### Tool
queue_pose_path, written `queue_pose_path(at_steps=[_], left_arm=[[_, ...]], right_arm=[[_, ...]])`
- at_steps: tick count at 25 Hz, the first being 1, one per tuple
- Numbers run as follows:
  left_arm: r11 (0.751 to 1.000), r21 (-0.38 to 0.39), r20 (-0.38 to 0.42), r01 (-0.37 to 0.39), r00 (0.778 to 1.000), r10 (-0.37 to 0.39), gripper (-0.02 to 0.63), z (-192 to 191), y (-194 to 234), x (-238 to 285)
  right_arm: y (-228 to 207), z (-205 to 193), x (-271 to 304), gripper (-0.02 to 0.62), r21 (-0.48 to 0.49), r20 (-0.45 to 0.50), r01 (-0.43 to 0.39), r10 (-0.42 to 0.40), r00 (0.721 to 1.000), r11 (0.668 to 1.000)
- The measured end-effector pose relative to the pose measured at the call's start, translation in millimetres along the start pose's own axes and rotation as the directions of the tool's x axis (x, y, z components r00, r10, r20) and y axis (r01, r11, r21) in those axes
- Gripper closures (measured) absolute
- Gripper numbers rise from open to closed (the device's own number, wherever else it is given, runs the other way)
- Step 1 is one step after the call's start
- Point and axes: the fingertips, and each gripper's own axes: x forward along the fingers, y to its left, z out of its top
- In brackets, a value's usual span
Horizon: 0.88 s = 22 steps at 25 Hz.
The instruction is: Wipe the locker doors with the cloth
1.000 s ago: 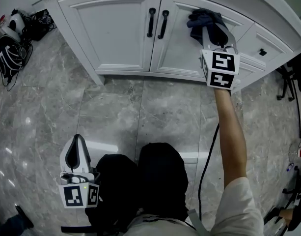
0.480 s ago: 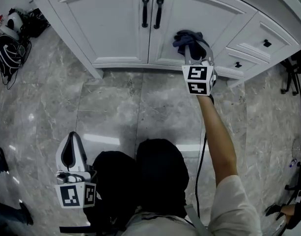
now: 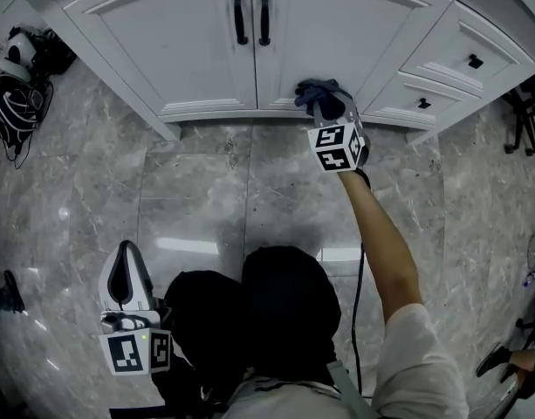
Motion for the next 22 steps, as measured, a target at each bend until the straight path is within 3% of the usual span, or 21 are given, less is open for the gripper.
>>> queue_pose_path(at_steps=[7, 13, 17, 22], left_arm=[[1.0, 0.007, -0.001, 0.007, 1.0, -0.007, 0.604, 2, -6, 4], [1.0, 0.005, 0.0, 0.024, 1.0, -0.024, 0.604, 2, -16, 11], [0.999, 0.004, 0.004, 0.034, 0.999, -0.034, 0.604, 5, -21, 12], [0.999, 0.0, 0.011, 0.044, 0.999, -0.044, 0.604, 6, -23, 14]], right_arm=[[-27, -50, -4, 0.52, -0.017, -0.096, 0.012, -0.014, 0.995, 1.0], [-56, -63, -16, 0.52, -0.056, -0.119, 0.027, -0.034, 0.992, 0.998], [-66, -49, -24, 0.52, -0.064, -0.107, 0.039, -0.046, 0.993, 0.997], [-94, 7, -46, 0.522, -0.1, -0.02, 0.083, -0.085, 0.996, 0.992]])
